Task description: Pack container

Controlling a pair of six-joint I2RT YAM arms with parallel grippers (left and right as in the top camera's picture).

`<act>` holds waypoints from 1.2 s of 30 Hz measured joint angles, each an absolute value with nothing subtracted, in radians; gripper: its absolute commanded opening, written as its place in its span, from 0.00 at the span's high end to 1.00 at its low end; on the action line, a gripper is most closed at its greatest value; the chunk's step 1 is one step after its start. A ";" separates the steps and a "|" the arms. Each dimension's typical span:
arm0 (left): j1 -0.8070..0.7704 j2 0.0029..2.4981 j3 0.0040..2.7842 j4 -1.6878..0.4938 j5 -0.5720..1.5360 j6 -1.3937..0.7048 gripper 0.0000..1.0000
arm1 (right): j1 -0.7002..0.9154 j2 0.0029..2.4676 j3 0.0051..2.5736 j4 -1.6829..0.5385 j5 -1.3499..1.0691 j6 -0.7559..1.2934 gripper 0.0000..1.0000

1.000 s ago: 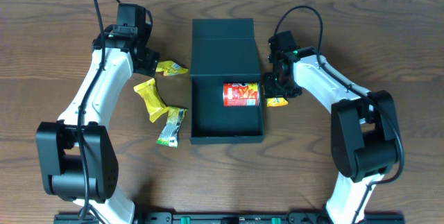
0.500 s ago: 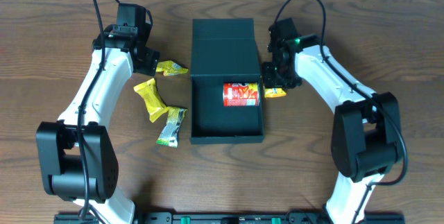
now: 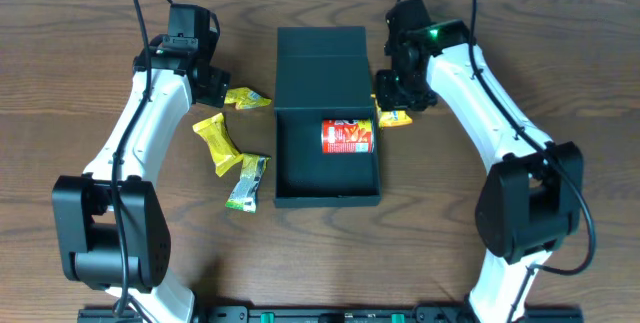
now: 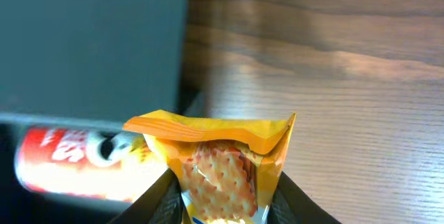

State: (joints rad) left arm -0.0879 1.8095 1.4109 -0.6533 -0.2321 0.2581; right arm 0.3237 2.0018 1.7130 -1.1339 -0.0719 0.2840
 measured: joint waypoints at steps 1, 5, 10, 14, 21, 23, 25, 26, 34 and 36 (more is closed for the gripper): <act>-0.088 1.810 1.411 -0.653 -0.232 0.258 0.04 | 0.334 2.002 1.722 -1.144 -0.083 0.284 0.64; -0.088 1.810 1.411 -0.650 -0.232 0.258 0.05 | 0.387 2.002 1.752 -1.159 -0.150 0.289 0.64; -0.088 1.810 1.411 -0.648 -0.232 0.258 0.05 | 0.463 2.002 1.756 -1.158 -0.213 0.333 0.64; -0.088 1.810 1.411 -0.648 -0.232 0.258 0.05 | 0.513 2.002 1.756 -1.125 -0.233 0.400 0.64; -0.088 1.810 1.411 -0.648 -0.232 0.258 0.05 | 0.589 2.001 1.756 -1.042 -0.232 0.539 0.61; -0.088 1.810 1.411 -0.648 -0.232 0.258 0.05 | 0.613 2.002 1.756 -1.041 -0.211 0.576 0.61; -0.088 1.810 1.411 -0.648 -0.232 0.258 0.05 | 0.631 2.002 1.756 -1.038 -0.192 0.601 0.61; -0.088 1.810 1.411 -0.648 -0.232 0.258 0.05 | 0.640 2.002 1.756 -1.032 -0.182 0.611 0.62; -0.088 1.810 1.411 -0.633 -0.232 0.253 0.04 | 0.635 2.001 1.763 -0.967 -0.051 0.595 0.60; -0.088 1.810 1.411 -0.611 -0.232 0.237 0.05 | 0.614 2.001 1.788 -0.975 -0.010 0.567 0.58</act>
